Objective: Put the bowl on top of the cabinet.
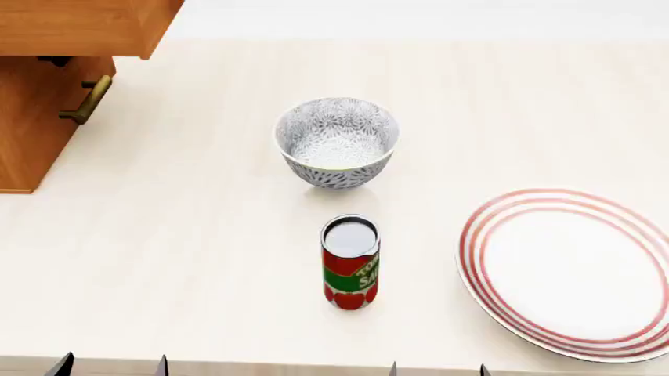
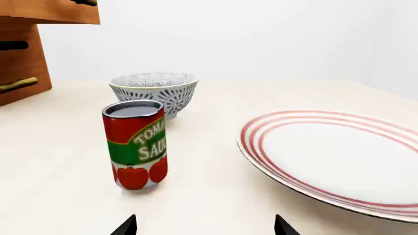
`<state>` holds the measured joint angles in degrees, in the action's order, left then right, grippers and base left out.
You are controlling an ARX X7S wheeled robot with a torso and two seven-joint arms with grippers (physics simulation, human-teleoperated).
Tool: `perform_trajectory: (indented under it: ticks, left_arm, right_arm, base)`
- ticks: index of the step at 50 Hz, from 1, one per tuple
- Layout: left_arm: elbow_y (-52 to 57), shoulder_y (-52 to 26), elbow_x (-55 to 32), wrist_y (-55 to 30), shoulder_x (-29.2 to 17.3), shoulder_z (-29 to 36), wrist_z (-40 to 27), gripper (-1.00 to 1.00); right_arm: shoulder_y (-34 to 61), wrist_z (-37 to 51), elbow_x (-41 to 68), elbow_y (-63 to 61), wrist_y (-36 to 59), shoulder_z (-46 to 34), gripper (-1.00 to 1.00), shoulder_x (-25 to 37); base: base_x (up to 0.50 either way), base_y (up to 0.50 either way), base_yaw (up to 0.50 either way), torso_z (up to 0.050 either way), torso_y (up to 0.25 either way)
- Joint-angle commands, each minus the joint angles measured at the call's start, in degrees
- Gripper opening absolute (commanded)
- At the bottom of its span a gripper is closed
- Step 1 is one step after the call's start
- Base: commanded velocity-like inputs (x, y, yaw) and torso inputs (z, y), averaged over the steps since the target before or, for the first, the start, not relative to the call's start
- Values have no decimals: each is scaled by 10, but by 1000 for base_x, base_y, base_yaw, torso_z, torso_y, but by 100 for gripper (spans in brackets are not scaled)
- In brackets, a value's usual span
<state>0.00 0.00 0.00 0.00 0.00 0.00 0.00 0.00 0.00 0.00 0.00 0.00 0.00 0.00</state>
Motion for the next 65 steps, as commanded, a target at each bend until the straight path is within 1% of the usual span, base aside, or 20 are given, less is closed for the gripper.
perform_trajectory:
  ticks: [1,5,23,24,25,32,33,34,35,65]
  left_arm:
    - [2,1,-10,-1,-9,10,-10,100]
    - [2,0,-17,-5,-19,21,-19,100]
    - [-4,-4,-28,-10,-38,49,-39,100]
    - [-3,-4,-28,-12,-40,51,-40,100]
    - [-3,-4,-29,-12,-40,51,-40,100]
    - [0,-1,-35,-13,-48,56,-42,100]
    - [0,-1,-36,-13,-49,57,-43,100]
    - [0,-1,-36,-13,-50,58,-43,100]
    - [-1,-1,-37,-12,-51,58,-44,100]
    - [-2,-5,-56,-8,-65,80,-67,100]
  right_arm:
    - [-4,8,21,-1,-13,-7,100,8]
    - [1,41,0,-3,2,-21,100,17]
    - [-1,60,15,-5,7,-48,100,38]
    - [5,60,14,62,-53,-49,100,37]
    - [8,61,13,79,-67,-51,100,37]
    - [5,68,17,83,-74,-59,100,40]
    - [4,69,17,79,-71,-60,100,40]
    - [-1,72,19,7,-4,-61,100,43]
    - [-3,73,20,-3,5,-62,100,44]
    - [6,92,38,6,1,-81,100,65]
  base:
    - [0,0,0,0,0]
    - [0,125,0,0,0]
    - [0,500,0,0,0]
    - [0,500,0,0,0]
    - [0,500,0,0,0]
    - [0,500,0,0,0]
    - [0,500,0,0,0]
    - [0,500,0,0,0]
    - [0,500,0,0,0]
    - [0,500,0,0,0]
